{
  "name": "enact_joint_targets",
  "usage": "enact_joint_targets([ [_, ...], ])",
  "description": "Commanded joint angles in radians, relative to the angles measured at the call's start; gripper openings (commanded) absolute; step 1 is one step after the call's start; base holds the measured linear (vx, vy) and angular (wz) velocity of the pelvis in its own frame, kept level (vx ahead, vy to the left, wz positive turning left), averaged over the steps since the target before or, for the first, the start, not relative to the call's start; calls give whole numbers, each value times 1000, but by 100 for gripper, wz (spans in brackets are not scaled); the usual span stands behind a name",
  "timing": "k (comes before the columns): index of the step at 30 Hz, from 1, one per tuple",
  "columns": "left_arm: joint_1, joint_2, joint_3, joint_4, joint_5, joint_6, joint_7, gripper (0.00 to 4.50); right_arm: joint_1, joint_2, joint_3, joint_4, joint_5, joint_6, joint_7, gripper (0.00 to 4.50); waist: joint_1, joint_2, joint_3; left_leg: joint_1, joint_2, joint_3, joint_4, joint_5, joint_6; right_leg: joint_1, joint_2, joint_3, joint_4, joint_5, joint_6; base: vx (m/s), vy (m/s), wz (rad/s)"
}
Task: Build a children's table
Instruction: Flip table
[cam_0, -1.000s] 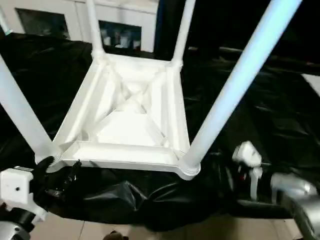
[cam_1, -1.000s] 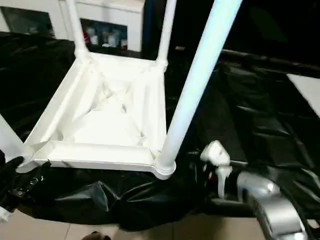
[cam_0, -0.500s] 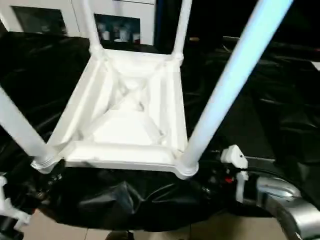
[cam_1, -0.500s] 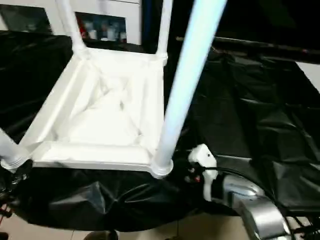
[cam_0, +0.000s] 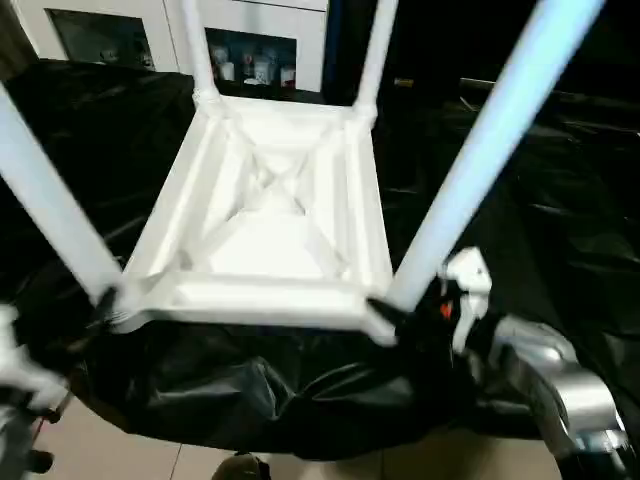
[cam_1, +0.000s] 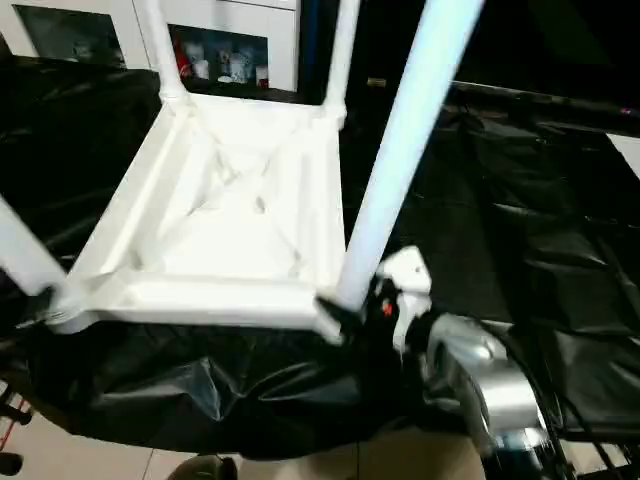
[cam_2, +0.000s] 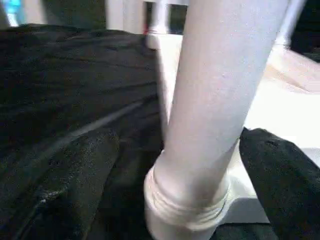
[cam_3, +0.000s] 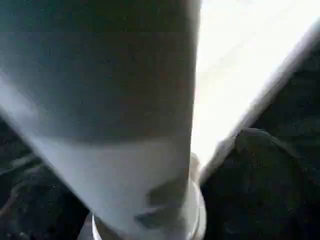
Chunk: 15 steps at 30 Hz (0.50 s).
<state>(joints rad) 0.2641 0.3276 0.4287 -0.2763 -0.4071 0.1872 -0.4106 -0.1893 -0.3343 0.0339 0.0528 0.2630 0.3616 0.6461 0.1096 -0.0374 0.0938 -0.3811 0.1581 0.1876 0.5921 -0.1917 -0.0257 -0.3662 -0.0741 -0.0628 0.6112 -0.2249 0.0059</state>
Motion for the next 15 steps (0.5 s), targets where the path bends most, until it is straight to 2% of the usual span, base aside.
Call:
enact_joint_targets([
  [1, -8, -2, -31, 13, -9, 20, -21, 443, -16, -7, -43, 30, -18, -19, -49, 450, -1, 17, -43, 28, 85, -44, -100, -291, -57, 10, -88, 63, -78, -193, -159, 0, 0, 0],
  [2, -15, -3, -49, 20, -2, 20, -24, 443, -23, -4, -48, 37, -19, -20, -59, 450, -2, 20, -47, 29, 85, -43, -98, -279, -56, 11, -88, 64, -76, -175, -164, 0, 0, 0],
  [5, -37, -13, -67, 45, 11, 24, -15, 443, -26, -2, -46, 27, -18, -15, -63, 450, -2, 18, -52, 27, 84, -41, -93, -229, -42, 15, -84, 62, -67, -92, -174, 0, 0, 0],
  [6, -53, -10, -70, 69, 38, 17, 4, 443, -20, -6, -40, 17, -19, -16, -55, 450, -3, 12, -52, 24, 83, -40, -91, -204, -29, 18, -83, 61, -64, -54, -181, 0, 0, 0],
  [8, -96, -7, -83, 122, 77, 13, 39, 443, 5, -25, -26, -9, -14, -18, -20, 450, -2, 14, -53, 24, 82, -39, -87, -178, -4, 20, -82, 61, -63, -29, -180, 0, 0, 0],
  [11, -114, -18, -92, 119, 69, 35, 58, 443, 38, -53, -20, -40, -5, -20, 21, 450, 1, 16, -53, 25, 86, -40, -87, -187, 1, 21, -84, 60, -63, -35, -184, 0, 0, 0],
  [14, -117, -27, -96, 112, 62, 35, 68, 443, 65, -69, -25, -72, 15, -12, 44, 450, 2, 12, -51, 24, 86, -40, -87, -198, 11, 23, -87, 60, -65, -50, -197, 0, 0, 0],
  [15, -119, -35, -94, 110, 58, 35, 76, 417, 81, -77, -27, -88, 24, -12, 59, 450, 2, 12, -50, 22, 86, -40, -88, -202, 14, 24, -88, 60, -67, -60, -197, 0, 0, 0],
])
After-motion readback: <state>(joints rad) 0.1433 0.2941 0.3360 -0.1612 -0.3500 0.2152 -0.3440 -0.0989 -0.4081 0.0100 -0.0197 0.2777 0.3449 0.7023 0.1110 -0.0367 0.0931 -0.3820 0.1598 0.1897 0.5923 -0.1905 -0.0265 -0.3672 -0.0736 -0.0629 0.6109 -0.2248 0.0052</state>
